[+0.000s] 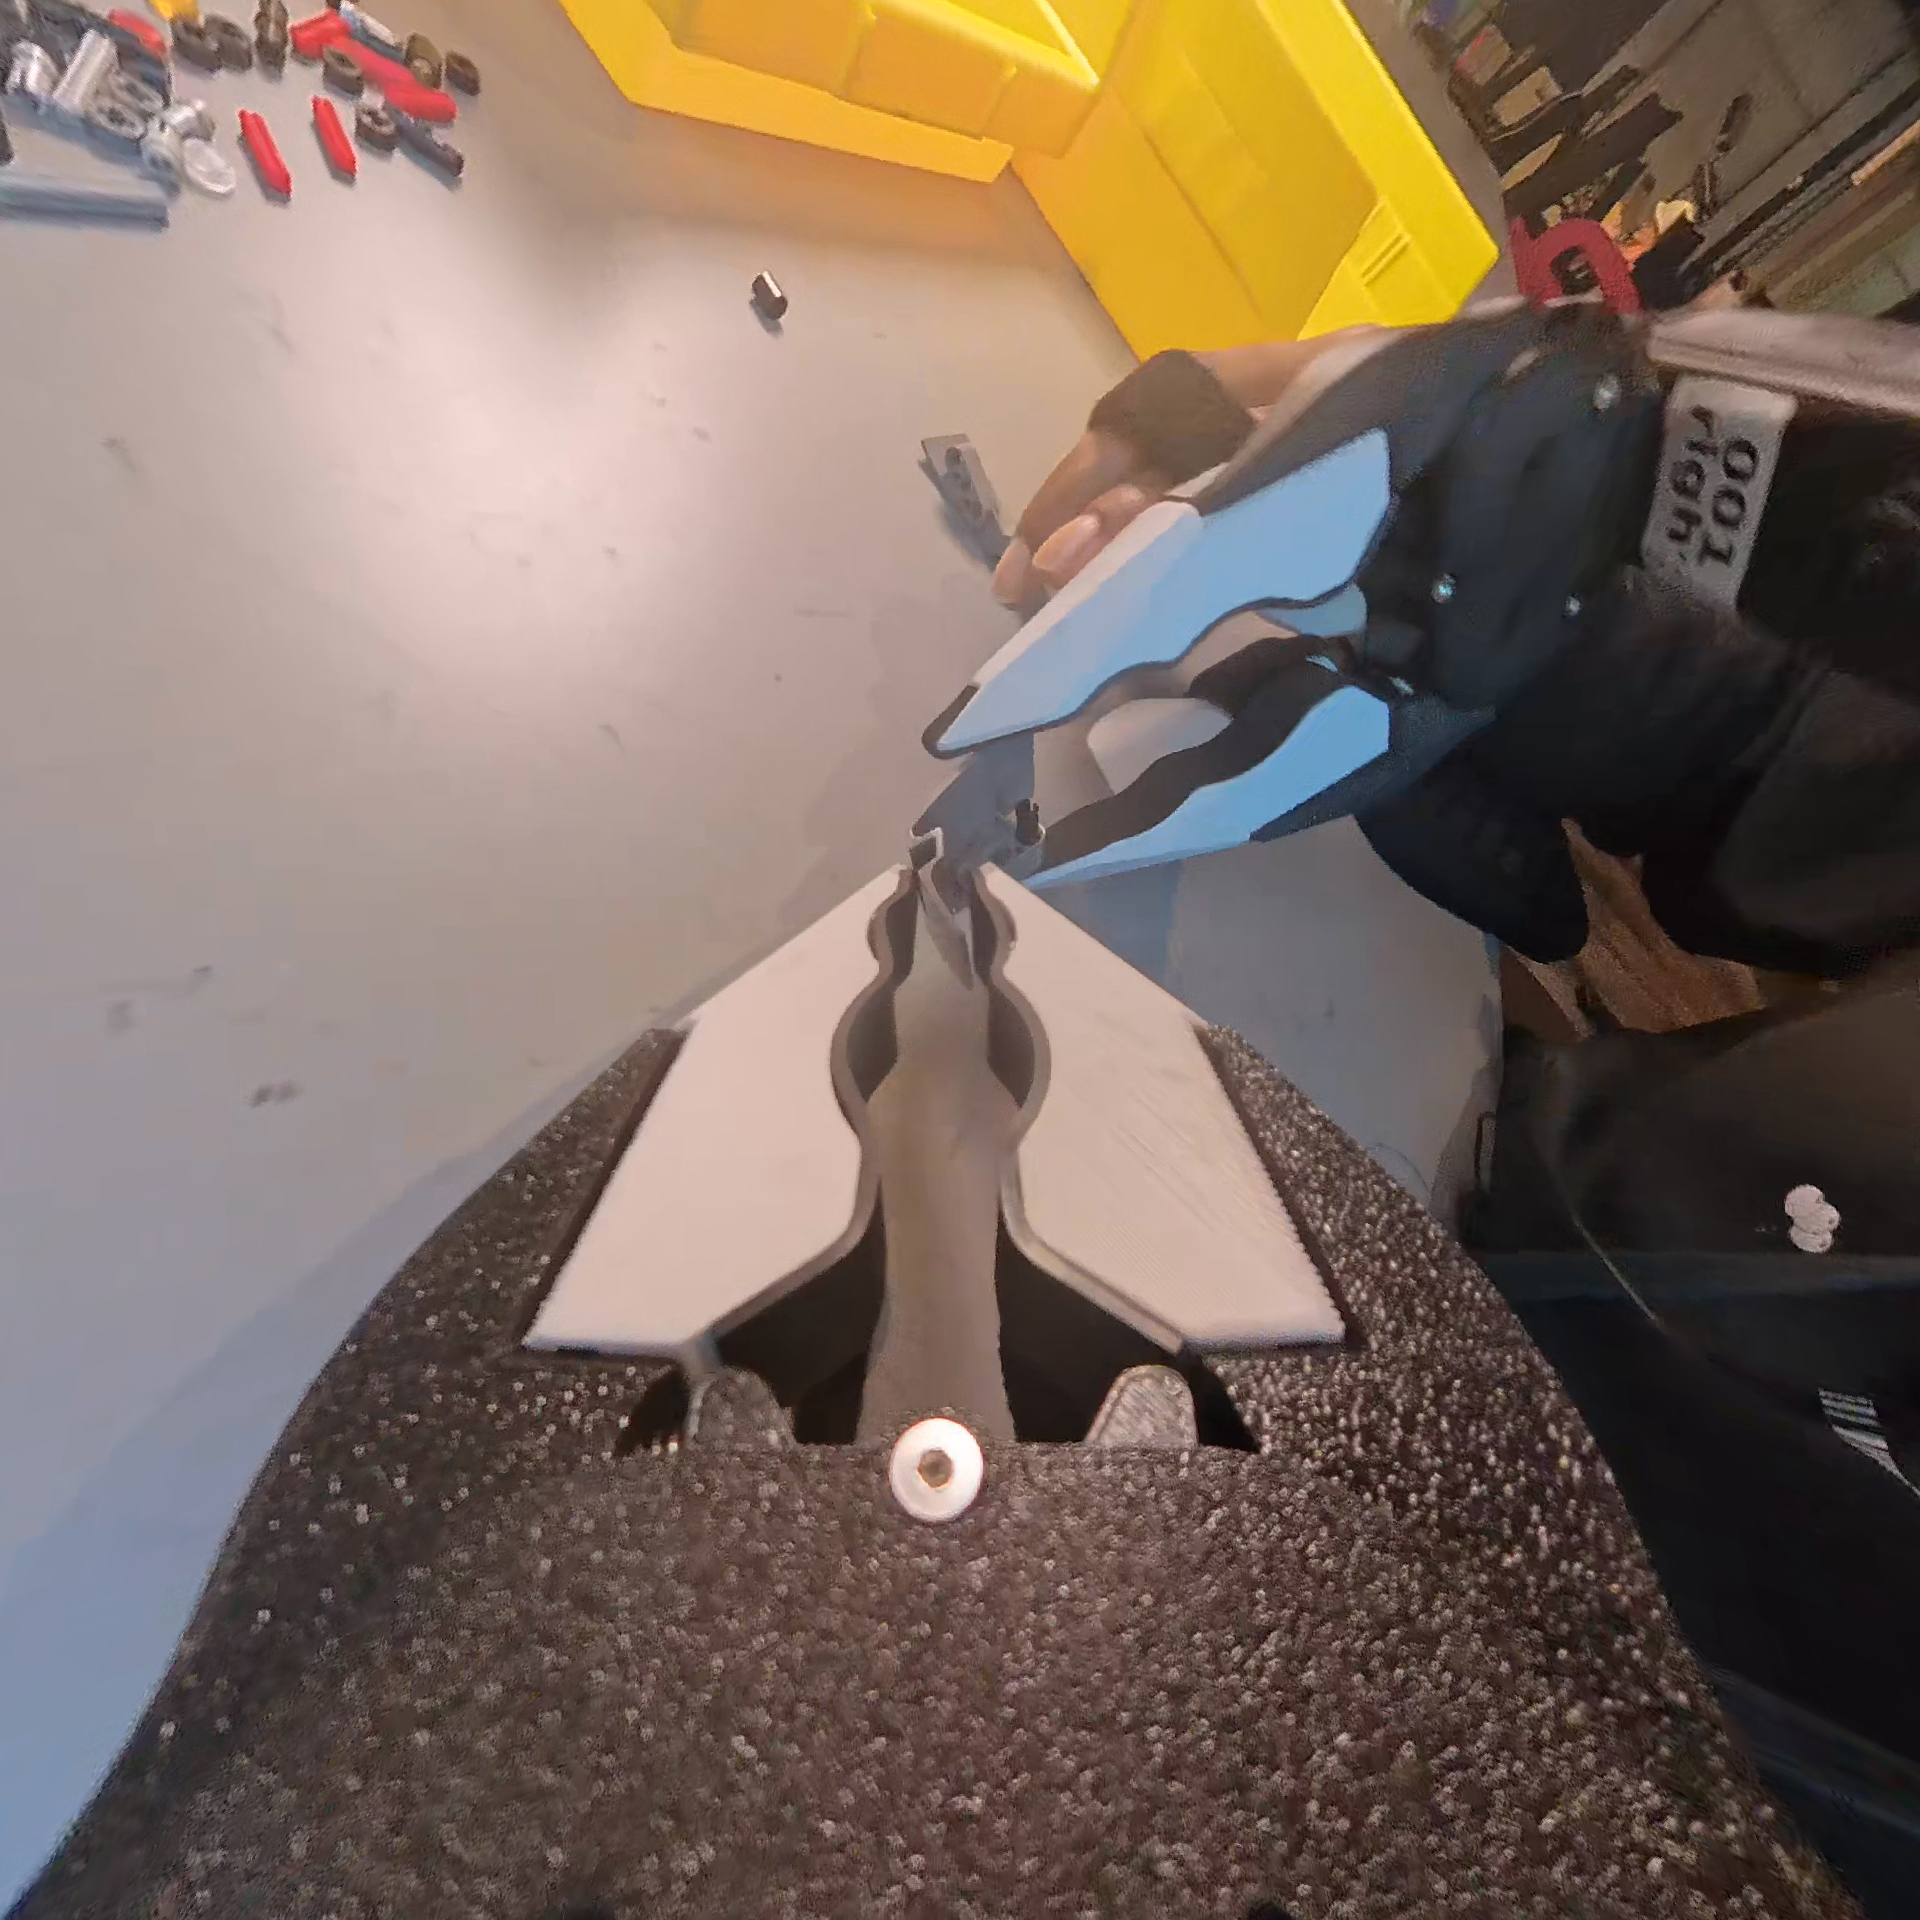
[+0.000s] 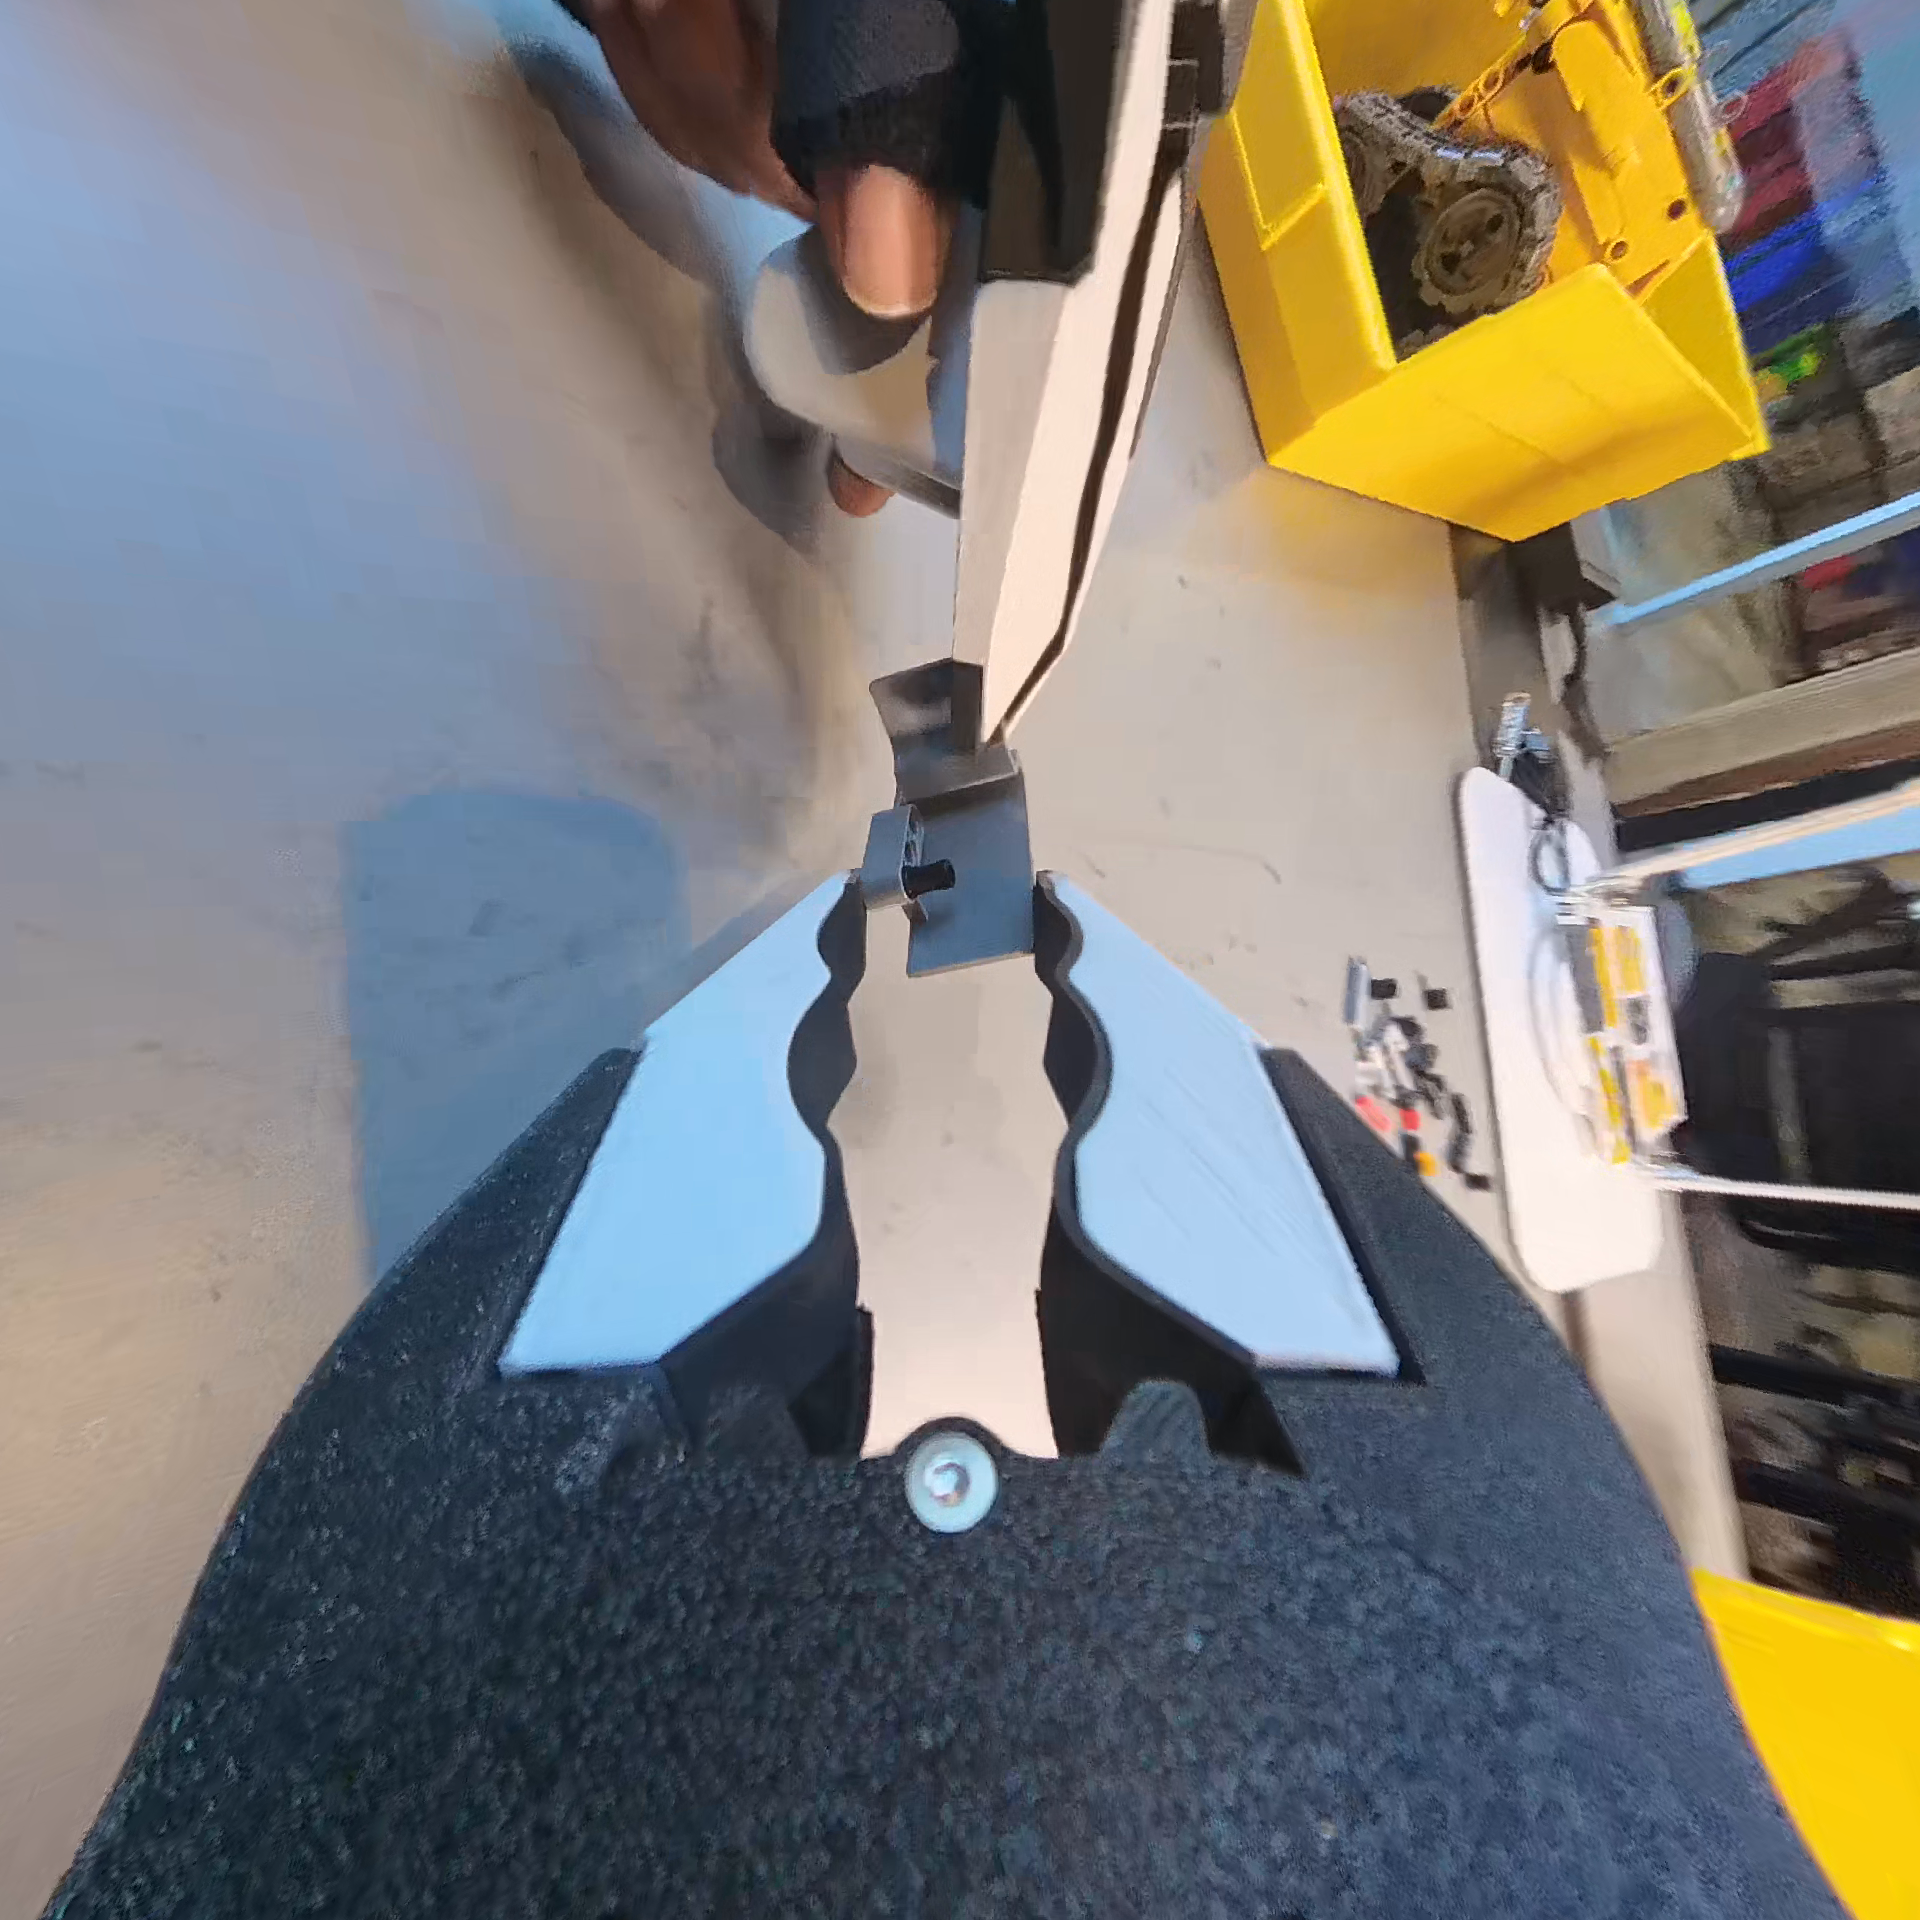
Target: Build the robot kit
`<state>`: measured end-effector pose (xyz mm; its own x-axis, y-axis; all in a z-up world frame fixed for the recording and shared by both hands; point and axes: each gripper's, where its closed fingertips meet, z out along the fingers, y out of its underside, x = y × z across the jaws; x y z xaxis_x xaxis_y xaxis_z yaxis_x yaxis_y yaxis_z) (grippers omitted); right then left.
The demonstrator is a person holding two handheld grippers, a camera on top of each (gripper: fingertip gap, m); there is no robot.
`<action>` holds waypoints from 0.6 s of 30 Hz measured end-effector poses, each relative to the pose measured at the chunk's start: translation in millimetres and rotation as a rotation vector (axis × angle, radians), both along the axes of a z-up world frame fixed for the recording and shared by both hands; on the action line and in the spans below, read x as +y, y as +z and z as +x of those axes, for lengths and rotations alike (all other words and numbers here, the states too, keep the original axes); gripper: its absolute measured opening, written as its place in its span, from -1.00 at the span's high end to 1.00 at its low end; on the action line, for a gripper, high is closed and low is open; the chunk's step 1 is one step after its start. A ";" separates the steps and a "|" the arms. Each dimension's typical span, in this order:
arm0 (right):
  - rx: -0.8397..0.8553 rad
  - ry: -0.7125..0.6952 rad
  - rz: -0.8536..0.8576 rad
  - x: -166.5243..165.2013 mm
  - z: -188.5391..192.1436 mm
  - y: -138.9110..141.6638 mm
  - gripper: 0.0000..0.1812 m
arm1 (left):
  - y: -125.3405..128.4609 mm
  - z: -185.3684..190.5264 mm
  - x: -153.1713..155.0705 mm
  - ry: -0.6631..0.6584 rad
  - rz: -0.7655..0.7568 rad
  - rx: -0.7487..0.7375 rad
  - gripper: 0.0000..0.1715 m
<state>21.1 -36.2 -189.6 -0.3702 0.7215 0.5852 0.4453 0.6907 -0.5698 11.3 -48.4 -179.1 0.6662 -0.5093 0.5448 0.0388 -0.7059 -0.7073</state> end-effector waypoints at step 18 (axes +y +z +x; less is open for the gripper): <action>0.035 0.200 -0.790 -41.2 10.3 41.8 0.65 | 42.6 24.9 -34.4 -0.294 0.493 0.151 0.66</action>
<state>31.5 -77.4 -147.7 -0.5265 0.8484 -0.0546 0.3290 0.1441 -0.9333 36.1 -82.8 -136.6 0.5108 -0.8530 0.1072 -0.2351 -0.2585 -0.9370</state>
